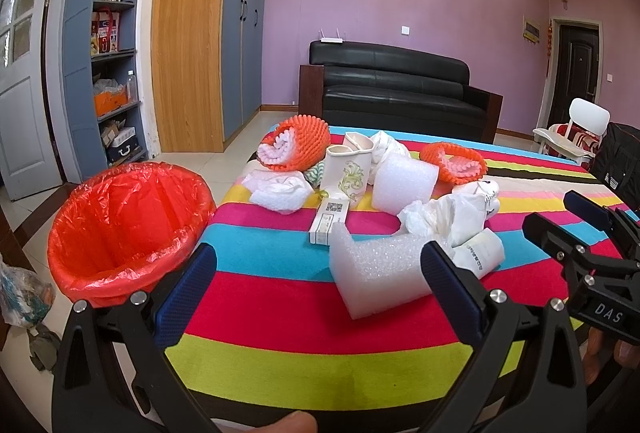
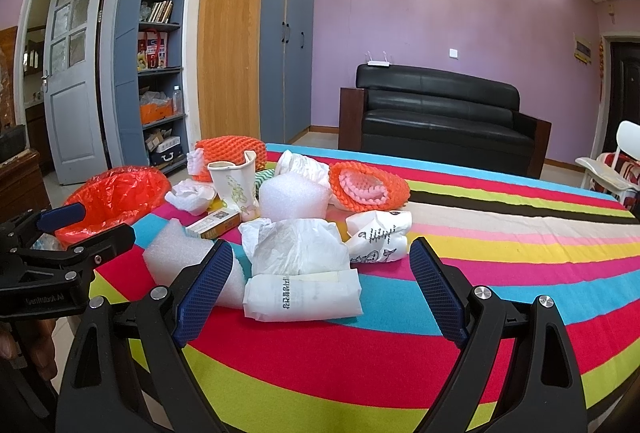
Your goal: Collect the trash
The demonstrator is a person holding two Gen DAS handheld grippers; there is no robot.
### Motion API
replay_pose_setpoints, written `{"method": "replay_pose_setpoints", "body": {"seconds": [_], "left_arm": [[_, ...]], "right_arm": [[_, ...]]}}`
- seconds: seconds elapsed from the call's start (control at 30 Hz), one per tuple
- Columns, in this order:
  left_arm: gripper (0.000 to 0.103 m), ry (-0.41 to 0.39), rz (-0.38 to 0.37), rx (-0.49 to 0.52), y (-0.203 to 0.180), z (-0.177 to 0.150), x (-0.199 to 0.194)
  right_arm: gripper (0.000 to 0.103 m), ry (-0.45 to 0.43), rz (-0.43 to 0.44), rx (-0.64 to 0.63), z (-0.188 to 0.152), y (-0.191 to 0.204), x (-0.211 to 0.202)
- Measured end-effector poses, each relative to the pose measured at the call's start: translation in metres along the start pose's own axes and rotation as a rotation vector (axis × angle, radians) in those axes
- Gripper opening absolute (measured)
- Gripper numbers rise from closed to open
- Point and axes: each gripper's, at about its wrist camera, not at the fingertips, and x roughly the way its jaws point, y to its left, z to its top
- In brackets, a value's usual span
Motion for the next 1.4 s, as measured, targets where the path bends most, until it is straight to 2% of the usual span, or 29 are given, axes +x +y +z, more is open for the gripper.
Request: {"method": "replay_pose_setpoints", "body": {"seconds": [0.37, 0.7, 1.07, 1.13, 1.4], "left_arm": [[0.099, 0.062, -0.026, -0.004, -0.013, -0.004, 0.022], [0.099, 0.110, -0.059, -0.007, -0.036, -0.006, 0.043], [0.099, 0.167, -0.039, 0.005, -0.050, -0.007, 0.068], [0.082, 0.175, -0.047, -0.019, -0.043, -0.008, 0.070], [0.081, 0.169, -0.046, -0.048, -0.024, -0.004, 0.059]], "right_arm": [[0.085, 0.046, -0.007, 0.058, -0.001, -0.017, 0.006], [0.085, 0.053, -0.018, 0.113, -0.001, -0.037, 0.003], [0.085, 0.069, -0.008, 0.133, -0.001, -0.045, 0.004], [0.085, 0.073, -0.006, 0.134, -0.001, -0.044, 0.005], [0.085, 0.114, 0.022, 0.102, -0.004, -0.032, 0.013]]}}
